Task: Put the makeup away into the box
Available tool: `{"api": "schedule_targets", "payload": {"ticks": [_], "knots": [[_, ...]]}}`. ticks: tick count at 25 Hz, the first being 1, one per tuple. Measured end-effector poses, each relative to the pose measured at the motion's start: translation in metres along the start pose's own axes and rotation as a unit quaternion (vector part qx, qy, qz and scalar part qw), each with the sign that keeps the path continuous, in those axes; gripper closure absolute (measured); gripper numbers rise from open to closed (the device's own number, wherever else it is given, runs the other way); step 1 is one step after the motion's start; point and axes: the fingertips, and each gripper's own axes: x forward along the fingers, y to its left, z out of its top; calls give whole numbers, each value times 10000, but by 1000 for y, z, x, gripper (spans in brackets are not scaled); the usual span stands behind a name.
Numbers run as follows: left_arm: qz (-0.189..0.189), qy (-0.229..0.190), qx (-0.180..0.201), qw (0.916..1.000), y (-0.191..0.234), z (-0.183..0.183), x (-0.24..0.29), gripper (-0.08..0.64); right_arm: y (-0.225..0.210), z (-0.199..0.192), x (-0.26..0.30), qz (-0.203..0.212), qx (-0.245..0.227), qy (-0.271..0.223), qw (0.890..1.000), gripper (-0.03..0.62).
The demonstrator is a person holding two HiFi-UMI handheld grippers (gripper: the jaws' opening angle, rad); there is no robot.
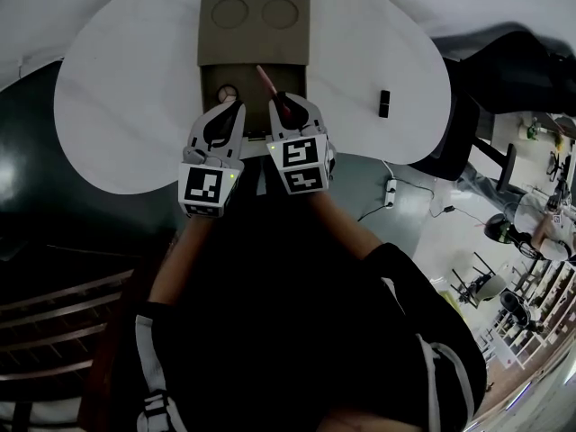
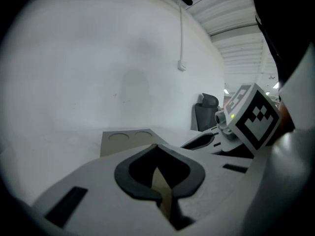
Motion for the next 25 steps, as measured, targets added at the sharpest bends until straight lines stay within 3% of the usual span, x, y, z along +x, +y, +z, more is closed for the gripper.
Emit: {"api": "schedule_targets", "payload": {"ticks": [12, 25], "knots": [[98, 231, -334, 9991, 31, -26, 2, 557, 23, -23, 44, 192, -262, 632, 9975, 528], [76, 387, -445, 9982, 40, -40, 14, 557, 30, -41, 69, 338, -387, 1035, 9933, 528]]}}
